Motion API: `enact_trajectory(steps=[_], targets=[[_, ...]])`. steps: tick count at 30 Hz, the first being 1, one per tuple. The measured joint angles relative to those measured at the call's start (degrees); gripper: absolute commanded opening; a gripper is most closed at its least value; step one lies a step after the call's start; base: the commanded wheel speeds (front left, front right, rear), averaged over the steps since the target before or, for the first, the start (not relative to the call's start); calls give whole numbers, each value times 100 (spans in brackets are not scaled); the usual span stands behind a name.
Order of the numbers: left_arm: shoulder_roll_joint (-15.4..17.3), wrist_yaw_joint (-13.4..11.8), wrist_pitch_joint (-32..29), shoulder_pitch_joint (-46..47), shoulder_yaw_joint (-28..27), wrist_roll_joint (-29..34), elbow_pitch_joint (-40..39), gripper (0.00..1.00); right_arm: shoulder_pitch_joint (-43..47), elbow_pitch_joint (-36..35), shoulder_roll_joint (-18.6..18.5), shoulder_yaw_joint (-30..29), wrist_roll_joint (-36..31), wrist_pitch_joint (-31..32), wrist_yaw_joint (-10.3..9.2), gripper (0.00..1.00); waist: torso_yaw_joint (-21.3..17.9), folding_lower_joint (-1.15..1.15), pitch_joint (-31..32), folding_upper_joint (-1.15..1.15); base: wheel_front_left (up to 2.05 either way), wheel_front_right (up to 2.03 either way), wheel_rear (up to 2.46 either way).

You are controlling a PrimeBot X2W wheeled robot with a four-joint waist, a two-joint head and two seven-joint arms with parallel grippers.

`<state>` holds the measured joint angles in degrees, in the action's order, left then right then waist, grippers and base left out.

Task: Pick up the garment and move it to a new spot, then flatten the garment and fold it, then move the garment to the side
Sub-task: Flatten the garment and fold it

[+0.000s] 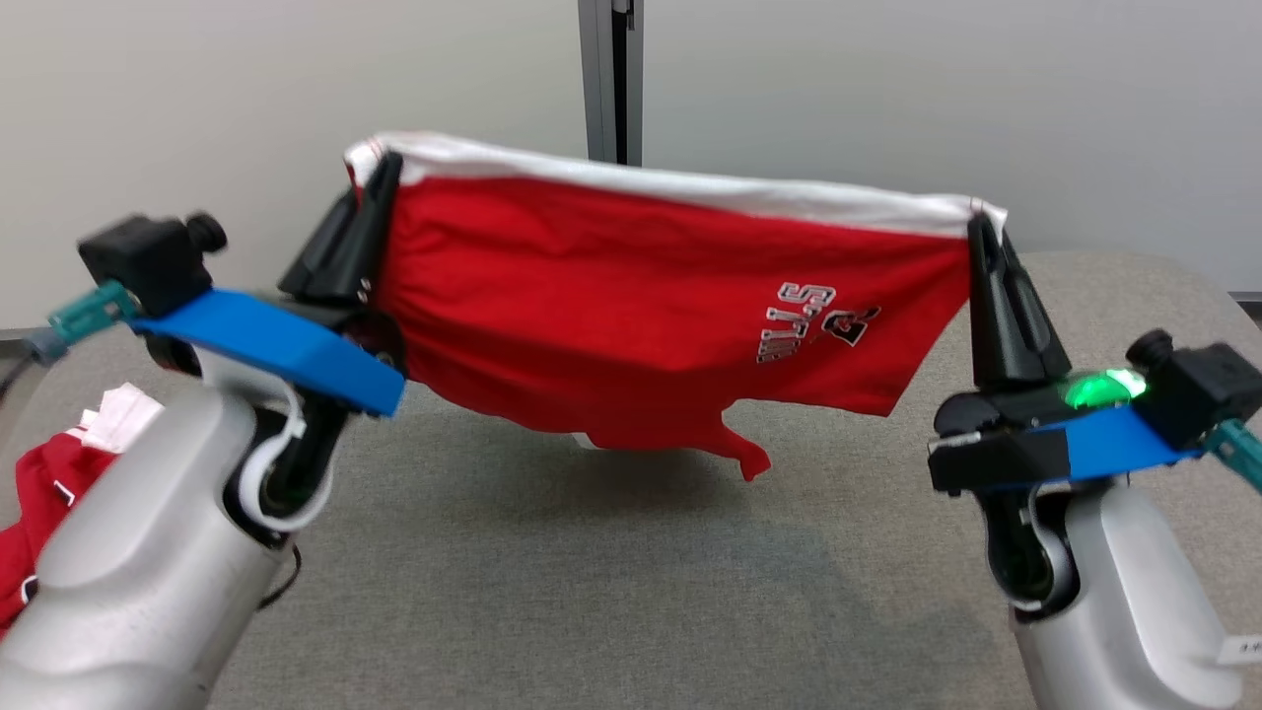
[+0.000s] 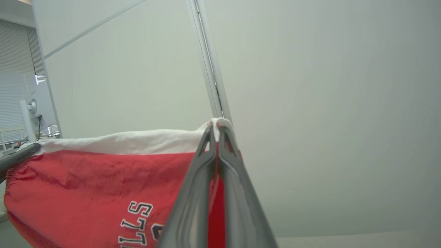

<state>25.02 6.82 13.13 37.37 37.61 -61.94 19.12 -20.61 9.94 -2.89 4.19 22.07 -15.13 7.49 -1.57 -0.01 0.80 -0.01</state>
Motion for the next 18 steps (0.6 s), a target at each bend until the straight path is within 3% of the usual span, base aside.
enact_trajectory(steps=[8,18], targets=[[266,-151,-453,1145,-257,92,-269,0,-1580,179,-311,219,-370,190,0,0,-151,1,-379,0,0,0,0],[416,0,-315,2513,-549,207,54,0,-3646,1033,-48,81,-1621,312,0,0,-498,4,-1840,4,0,0,0]])
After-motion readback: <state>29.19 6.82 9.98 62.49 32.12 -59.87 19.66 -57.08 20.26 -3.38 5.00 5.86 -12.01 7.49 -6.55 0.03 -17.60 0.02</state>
